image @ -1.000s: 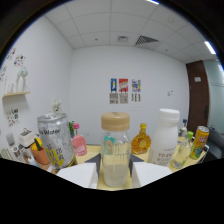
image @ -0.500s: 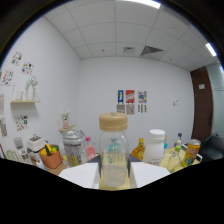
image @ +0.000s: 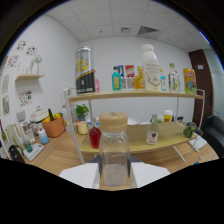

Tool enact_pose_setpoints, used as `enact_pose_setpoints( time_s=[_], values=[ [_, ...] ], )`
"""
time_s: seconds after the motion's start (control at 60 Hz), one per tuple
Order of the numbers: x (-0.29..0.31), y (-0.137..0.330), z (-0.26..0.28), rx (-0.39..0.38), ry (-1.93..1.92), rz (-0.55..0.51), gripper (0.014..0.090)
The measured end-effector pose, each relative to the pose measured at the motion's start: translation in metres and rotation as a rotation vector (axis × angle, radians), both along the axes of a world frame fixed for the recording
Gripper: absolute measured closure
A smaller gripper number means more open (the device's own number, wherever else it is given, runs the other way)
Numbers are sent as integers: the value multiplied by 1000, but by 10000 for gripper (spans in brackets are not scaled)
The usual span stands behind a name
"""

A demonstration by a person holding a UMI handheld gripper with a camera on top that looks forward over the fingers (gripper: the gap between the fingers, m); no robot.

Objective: Make me a cup of Mount Fuji.

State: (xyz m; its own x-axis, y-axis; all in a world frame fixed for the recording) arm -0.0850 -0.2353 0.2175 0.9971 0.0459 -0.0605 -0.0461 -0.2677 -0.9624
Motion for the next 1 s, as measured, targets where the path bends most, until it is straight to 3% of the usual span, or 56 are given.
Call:
enact_pose_setpoints(
  time_s=[0.25,0.45,0.783,1.0],
  values=[
    [12,-7,-96,-93,140,-46,644],
    [12,-1,-108,-108,495,-98,643],
    [20,22,-76,9,1273,-203,642],
    [27,30,-62,66,1749,-209,645]
  ],
)
